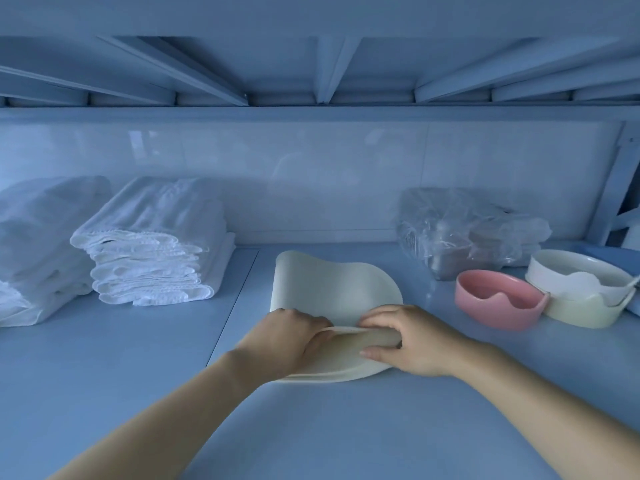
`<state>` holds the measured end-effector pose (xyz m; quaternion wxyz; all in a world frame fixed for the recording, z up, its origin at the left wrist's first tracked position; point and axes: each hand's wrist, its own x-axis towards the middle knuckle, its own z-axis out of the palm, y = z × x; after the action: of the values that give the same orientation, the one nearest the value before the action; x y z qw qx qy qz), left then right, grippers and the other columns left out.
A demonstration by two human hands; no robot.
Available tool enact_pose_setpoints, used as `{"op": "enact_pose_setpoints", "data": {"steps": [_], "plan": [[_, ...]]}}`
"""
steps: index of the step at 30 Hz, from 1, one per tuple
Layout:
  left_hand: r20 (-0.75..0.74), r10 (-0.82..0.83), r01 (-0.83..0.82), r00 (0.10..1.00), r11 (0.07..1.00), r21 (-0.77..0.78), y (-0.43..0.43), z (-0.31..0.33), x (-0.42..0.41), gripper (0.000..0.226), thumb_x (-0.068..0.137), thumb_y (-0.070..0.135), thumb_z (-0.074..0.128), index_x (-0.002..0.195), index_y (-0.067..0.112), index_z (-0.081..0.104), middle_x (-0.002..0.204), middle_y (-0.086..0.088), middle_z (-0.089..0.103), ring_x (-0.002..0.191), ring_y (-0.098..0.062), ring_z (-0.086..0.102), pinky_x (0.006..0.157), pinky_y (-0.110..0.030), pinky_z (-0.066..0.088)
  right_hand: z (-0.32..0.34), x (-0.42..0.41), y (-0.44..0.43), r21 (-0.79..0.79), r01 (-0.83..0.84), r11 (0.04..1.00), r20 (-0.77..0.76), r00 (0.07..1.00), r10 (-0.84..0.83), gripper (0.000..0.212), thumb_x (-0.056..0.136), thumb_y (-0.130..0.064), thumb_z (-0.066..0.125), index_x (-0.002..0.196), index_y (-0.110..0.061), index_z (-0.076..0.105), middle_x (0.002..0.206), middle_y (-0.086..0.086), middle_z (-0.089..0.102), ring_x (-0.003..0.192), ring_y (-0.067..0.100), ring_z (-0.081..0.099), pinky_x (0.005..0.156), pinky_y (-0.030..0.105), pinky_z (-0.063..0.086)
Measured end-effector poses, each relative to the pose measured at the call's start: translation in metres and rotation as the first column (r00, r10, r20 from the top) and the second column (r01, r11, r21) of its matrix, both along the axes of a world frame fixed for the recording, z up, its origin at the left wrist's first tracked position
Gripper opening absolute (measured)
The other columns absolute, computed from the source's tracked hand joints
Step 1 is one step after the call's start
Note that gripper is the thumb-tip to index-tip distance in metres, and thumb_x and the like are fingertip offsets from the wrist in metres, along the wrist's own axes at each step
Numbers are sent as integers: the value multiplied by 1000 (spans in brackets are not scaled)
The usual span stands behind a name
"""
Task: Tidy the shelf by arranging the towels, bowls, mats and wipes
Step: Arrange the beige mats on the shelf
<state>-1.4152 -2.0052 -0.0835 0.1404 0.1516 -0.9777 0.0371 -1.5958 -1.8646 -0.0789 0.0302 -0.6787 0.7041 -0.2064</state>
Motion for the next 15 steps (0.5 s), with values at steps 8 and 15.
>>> {"op": "enact_pose_setpoints", "data": {"steps": [8, 15], "plan": [[-224, -131, 149, 966, 987, 66, 2, -11, 20, 41, 88, 49, 25, 100, 33, 60, 83, 13, 63, 72, -13, 54, 55, -27, 45, -12, 7, 11, -209, 35, 977, 13, 999, -33, 18, 84, -38, 57, 91, -28, 70, 89, -17, 68, 82, 0, 60, 72, 26, 51], [-135, -140, 145, 981, 989, 27, 11, -15, 17, 53, 74, 69, 43, 109, 36, 65, 115, 18, 64, 104, -3, 60, 78, -14, 41, -8, 7, 19, -26, 32, 999, -66, 997, -33, 55, 66, -58, 72, 115, -34, 63, 119, -30, 51, 114, -13, 42, 100, 10, 32]]}}
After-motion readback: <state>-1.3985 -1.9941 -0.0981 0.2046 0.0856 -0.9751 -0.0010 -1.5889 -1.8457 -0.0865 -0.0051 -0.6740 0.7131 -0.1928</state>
